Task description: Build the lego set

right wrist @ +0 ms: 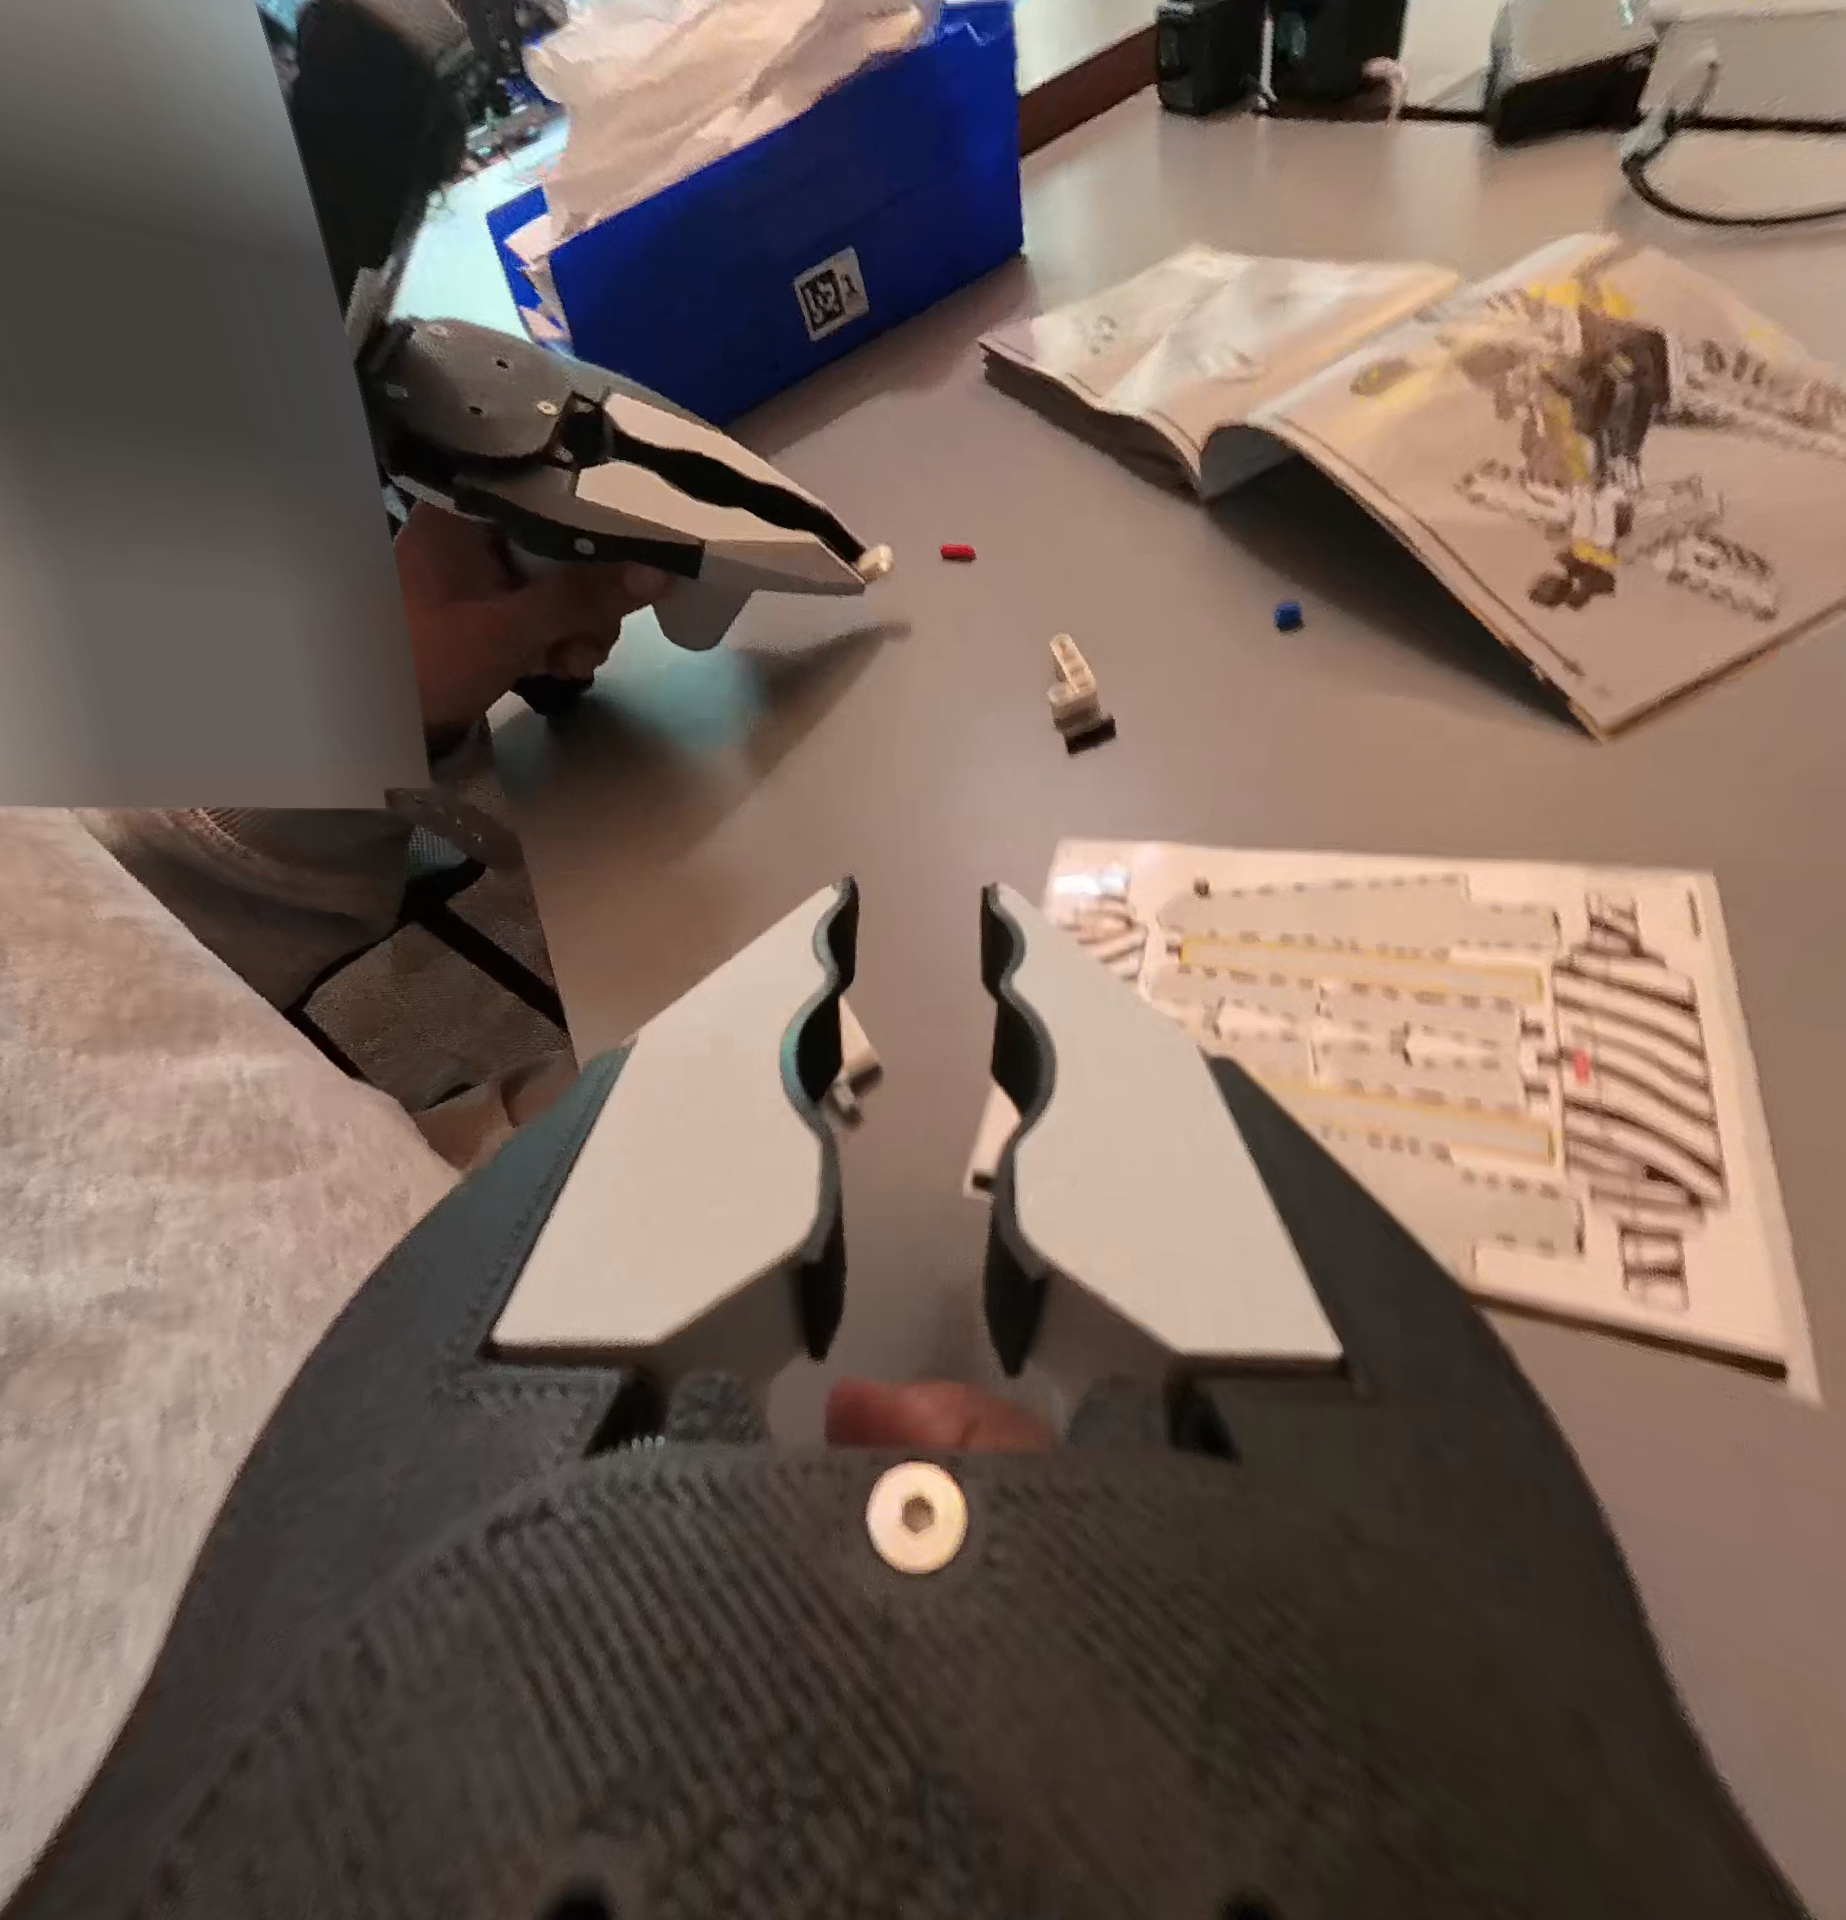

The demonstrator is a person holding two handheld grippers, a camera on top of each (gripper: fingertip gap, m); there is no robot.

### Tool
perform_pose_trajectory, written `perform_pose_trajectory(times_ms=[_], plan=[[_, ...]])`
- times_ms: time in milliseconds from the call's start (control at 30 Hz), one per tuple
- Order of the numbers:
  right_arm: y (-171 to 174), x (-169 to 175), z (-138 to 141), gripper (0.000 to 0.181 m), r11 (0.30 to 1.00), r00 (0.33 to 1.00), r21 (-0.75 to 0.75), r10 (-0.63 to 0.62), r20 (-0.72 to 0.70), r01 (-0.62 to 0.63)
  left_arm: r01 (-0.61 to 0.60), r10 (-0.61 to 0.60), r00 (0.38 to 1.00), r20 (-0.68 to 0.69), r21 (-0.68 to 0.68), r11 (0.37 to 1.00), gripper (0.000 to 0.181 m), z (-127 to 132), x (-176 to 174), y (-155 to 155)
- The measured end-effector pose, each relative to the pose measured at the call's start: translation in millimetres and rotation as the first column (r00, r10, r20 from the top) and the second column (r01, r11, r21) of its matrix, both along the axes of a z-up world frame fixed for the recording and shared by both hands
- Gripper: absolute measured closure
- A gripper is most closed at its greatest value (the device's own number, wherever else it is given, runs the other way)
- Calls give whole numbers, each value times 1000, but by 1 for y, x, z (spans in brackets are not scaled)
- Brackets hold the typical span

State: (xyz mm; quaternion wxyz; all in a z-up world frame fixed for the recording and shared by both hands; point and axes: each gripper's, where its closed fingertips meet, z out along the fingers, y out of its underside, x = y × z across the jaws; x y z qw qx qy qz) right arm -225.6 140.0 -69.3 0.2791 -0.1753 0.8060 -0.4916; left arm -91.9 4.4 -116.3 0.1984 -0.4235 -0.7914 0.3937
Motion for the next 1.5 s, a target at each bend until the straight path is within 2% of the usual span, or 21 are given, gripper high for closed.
perform_pose_trajectory(times_ms=[167, 300, 400, 467, 533, 700, 833, 1033, 1200, 1367, 1500], plan=[[-33, 29, 17, 154, 990, 988, -107, 82, -131, -96, 5, 11, 992, -124, 128, 992, 174, 4, 9, -1], [-69, 45, 20, 129, 968, 952, -219, 54, -302, -124, 11, 32, 979, -204, 204, 979, 175, 7, 12, -4], [-93, 58, 24, 132, 938, 911, -300, 36, -411, -172, 3, 42, 976, -215, 208, 978, 175, 7, 13, -6], [-107, 69, 25, 142, 923, 896, -321, 54, -440, -213, 5, 44, 975, -218, 217, 976, 175, 7, 13, -6], [-119, 81, 20, 147, 921, 884, -282, 119, -453, -269, 7, 50, 972, -229, 243, 970, 175, 6, 14, -7], [-145, 103, -17, 147, 926, 829, -12, 332, -451, -377, 1, 88, 959, -268, 314, 950, 175, 4, 16, -11], [-159, 111, -37, 151, 898, 772, 112, 425, -472, -426, -7, 109, 955, -276, 346, 938, 176, 2, 18, -13], [-169, 116, -49, 160, 875, 745, 160, 476, -467, -457, -10, 147, 943, -299, 414, 910, 176, -1, 20, -15], [-170, 120, -51, 160, 860, 734, 159, 499, -460, -484, -3, 157, 937, -312, 444, 896, 176, -2, 20, -16], [-174, 123, -60, 161, 847, 693, 173, 514, -506, -502, -16, 181, 935, -304, 475, 880, 176, -6, 22, -17], [-173, 128, -62, 169, 837, 698, 180, 534, -477, -517, -18, 199, 930, -308, 504, 863, 175, -8, 23, -18]])
